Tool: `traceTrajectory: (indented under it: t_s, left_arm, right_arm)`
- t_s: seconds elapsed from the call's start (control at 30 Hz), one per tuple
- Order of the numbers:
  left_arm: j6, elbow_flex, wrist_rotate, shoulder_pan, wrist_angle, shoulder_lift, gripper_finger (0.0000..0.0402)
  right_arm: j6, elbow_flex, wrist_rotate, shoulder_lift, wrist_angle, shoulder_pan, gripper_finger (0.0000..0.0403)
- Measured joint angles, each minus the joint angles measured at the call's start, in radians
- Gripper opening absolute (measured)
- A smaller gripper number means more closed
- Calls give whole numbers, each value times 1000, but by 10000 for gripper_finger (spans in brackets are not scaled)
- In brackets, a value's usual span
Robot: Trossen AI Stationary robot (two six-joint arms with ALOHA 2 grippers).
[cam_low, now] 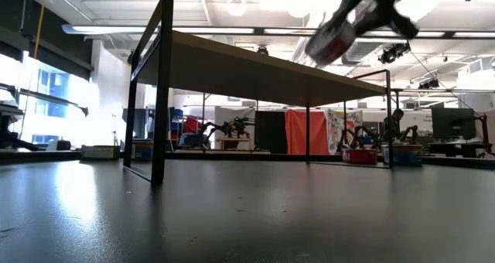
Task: Stack canned seafood by type on shelf
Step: Put the red tuna can on the shelf
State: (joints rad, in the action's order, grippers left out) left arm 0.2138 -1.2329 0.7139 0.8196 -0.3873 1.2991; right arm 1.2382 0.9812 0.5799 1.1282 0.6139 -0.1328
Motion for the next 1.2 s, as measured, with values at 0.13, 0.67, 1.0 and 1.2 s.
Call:
traceTrajectory:
  t_s: [0.13, 0.67, 1.0, 1.2]
  left_arm:
    - [17, 85, 2, -2, 224, 0, 0]
    - [46, 126, 11, -59, 394, -1, 0]
    - [48, 126, 12, -74, 395, -1, 0]
    - [47, 126, 12, -73, 392, -1, 0]
  right_arm:
    - [-25, -94, -118, -46, -164, 166, 119]
    - [-36, -276, -304, -47, -600, 376, 119]
    - [-8, -269, -300, -47, -581, 349, 139]
    - [-5, -269, -238, -47, -581, 300, 128]
